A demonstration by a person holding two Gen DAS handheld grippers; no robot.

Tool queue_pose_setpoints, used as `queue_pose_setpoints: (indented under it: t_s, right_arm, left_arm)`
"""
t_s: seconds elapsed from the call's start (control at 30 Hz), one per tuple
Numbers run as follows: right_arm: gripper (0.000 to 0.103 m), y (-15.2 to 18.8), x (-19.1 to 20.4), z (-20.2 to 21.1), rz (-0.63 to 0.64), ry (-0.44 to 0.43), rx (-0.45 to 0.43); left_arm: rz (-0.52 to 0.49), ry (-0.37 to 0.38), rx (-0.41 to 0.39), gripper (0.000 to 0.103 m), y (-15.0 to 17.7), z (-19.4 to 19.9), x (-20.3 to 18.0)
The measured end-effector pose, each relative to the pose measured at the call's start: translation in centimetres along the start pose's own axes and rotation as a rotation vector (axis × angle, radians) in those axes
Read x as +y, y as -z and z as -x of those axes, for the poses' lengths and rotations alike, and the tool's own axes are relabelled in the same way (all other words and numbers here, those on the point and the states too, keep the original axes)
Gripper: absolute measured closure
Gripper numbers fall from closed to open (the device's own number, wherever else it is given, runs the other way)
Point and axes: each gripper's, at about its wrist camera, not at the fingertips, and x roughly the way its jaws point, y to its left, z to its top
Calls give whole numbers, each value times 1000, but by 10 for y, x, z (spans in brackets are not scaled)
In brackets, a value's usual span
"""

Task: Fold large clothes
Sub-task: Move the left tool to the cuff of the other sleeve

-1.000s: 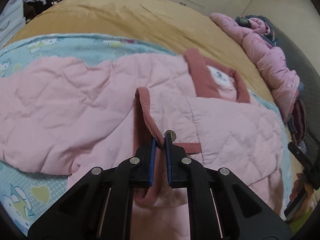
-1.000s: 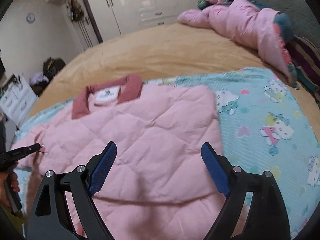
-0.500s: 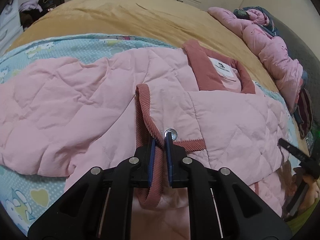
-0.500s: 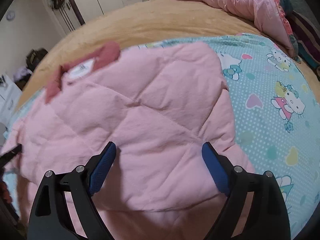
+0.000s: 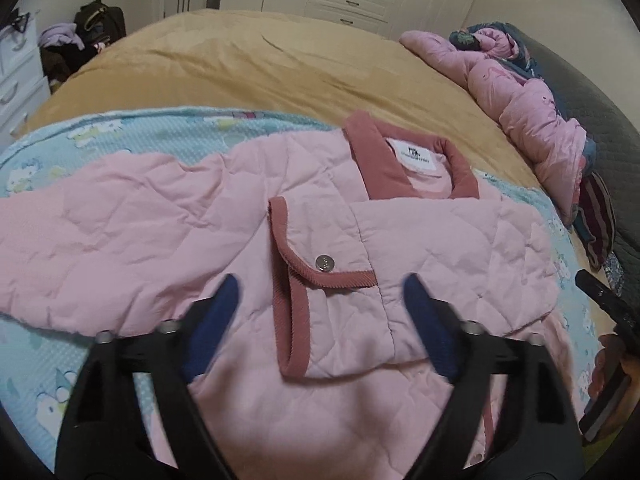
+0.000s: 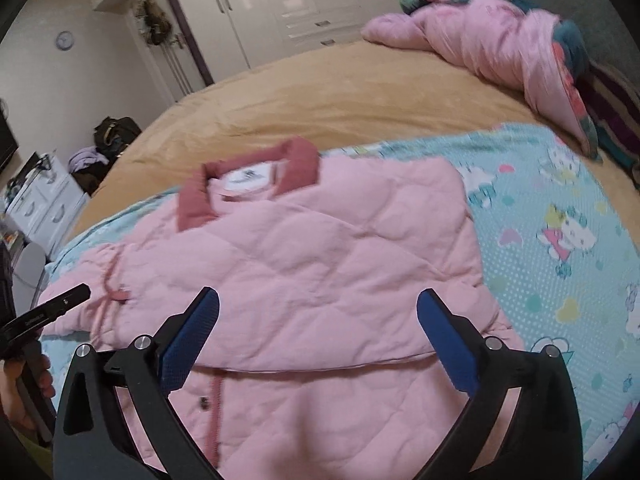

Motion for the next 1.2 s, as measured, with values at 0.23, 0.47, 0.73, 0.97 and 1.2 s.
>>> queue_pose_setpoints:
  t_s: [0.23, 0.47, 0.73, 0.97, 1.2]
  right_arm:
    - [4, -2, 47, 24, 89, 11, -51]
    - [4, 1, 85, 38, 129, -25, -76]
    - [4, 4, 136, 44, 178, -67, -83]
    - [4, 12, 188, 41, 252, -88, -83]
    - [4, 18, 234, 34, 293, -127, -75]
  left_arm:
    - [3, -13, -45, 9, -1, 32, 9]
    - [28, -29, -77, 9, 3, 59, 26]
    - [64, -79, -111, 9, 11, 83, 57]
    - [116, -106, -129, 9, 18, 99, 96]
    - [174, -139, -141, 9, 24, 112, 138]
